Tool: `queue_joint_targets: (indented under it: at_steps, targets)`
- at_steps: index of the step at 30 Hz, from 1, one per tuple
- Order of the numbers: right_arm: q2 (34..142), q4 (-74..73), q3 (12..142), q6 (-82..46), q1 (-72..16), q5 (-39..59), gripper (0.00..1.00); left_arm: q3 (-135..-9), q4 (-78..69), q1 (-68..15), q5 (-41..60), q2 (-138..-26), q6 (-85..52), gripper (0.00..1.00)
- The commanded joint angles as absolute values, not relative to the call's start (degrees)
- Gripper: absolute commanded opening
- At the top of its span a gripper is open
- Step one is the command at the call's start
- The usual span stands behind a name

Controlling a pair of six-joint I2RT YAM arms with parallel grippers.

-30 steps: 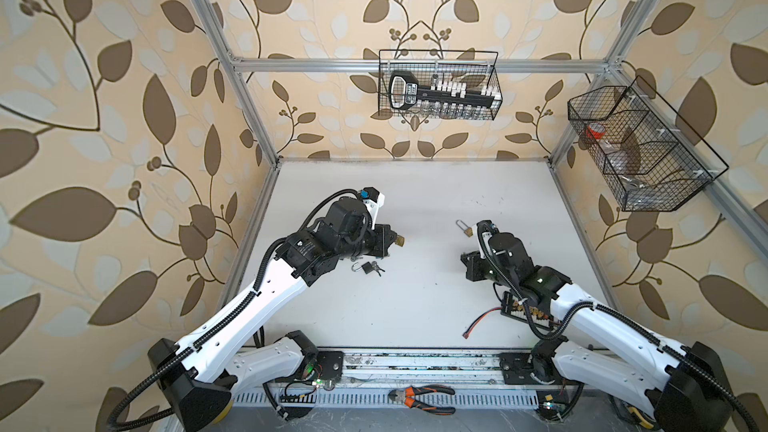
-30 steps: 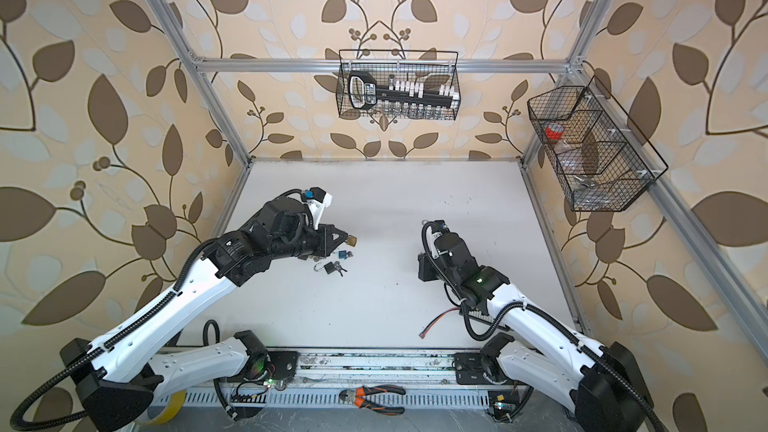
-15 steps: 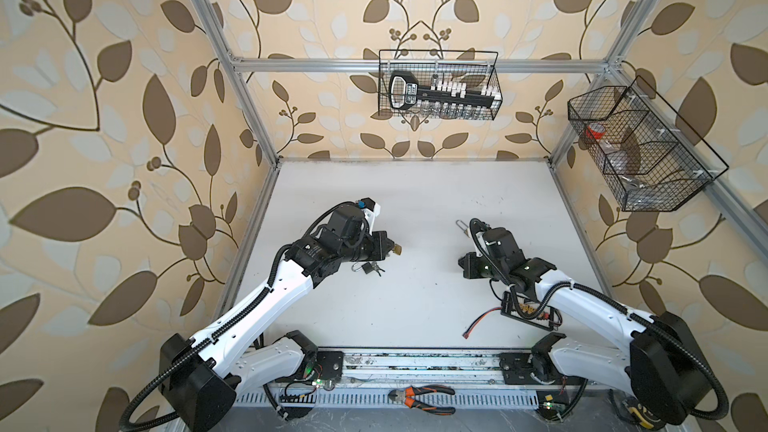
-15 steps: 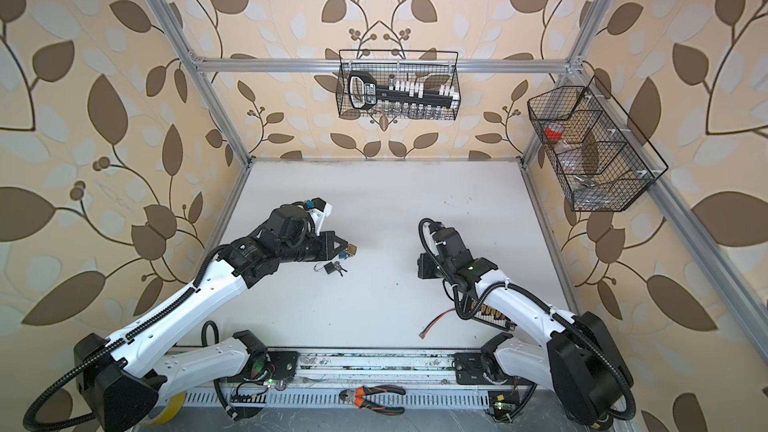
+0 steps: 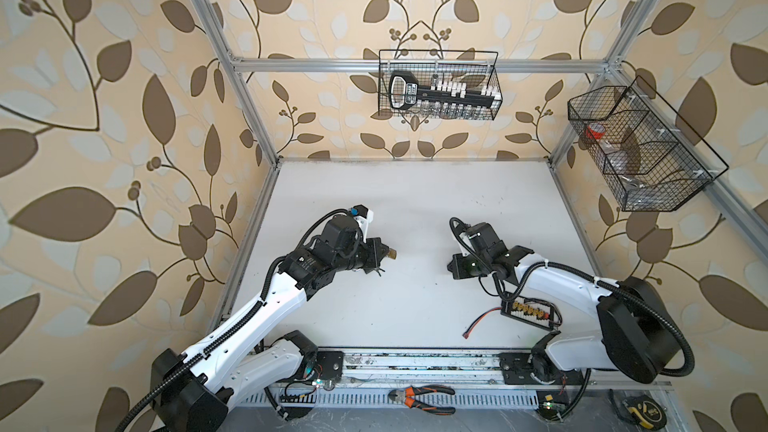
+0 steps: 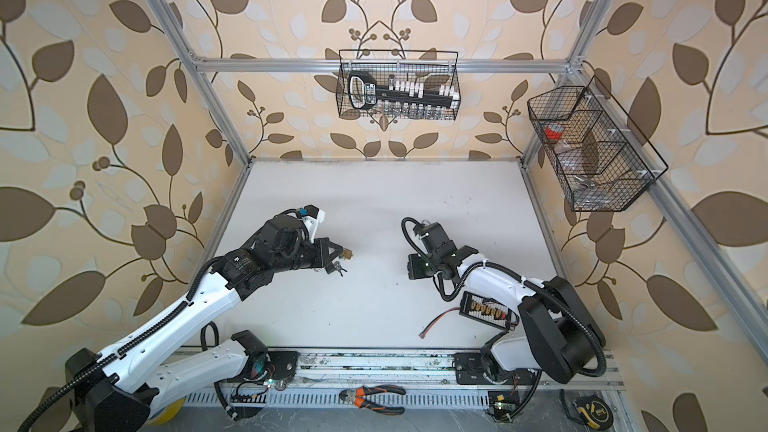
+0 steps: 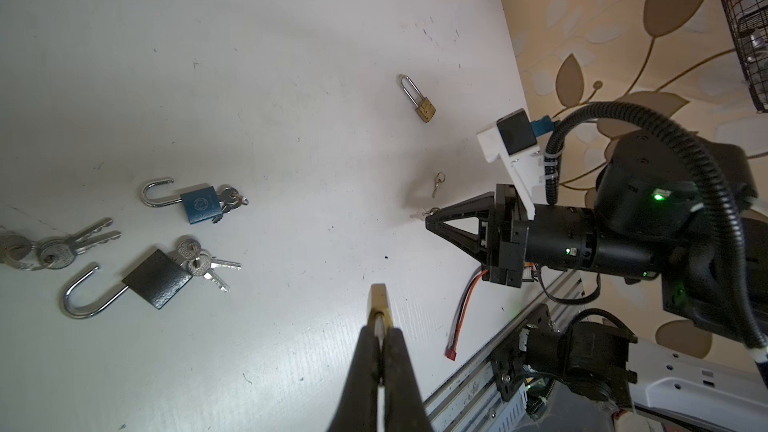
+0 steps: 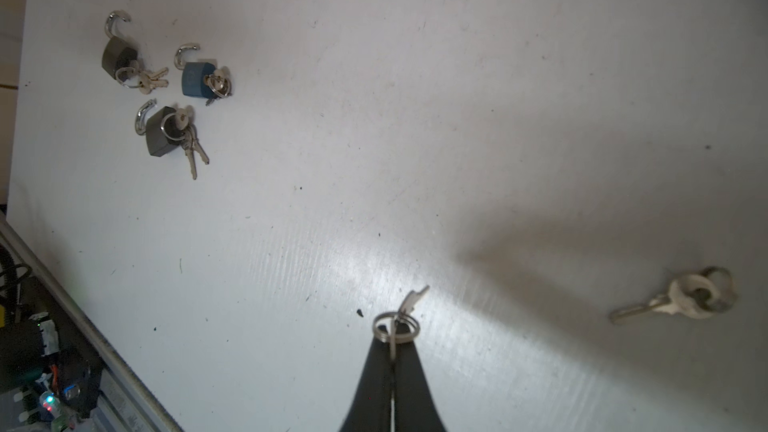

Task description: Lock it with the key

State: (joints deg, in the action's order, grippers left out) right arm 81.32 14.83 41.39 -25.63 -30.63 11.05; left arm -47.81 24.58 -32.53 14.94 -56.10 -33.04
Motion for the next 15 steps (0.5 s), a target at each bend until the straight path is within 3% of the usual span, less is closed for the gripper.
queue_joint_targets:
  at_steps: [1, 15]
  targets:
    - [84.4, 18.4, 44.6, -24.8, -30.7, 8.7, 0.0, -49.2, 22.9, -32.3, 14.4, -55.2, -31.8, 0.0]
    - [93.7, 22.3, 50.7, -24.5, -29.0, 3.5, 0.0, -50.2, 24.0, -32.5, 14.4, -54.8, -31.0, 0.0]
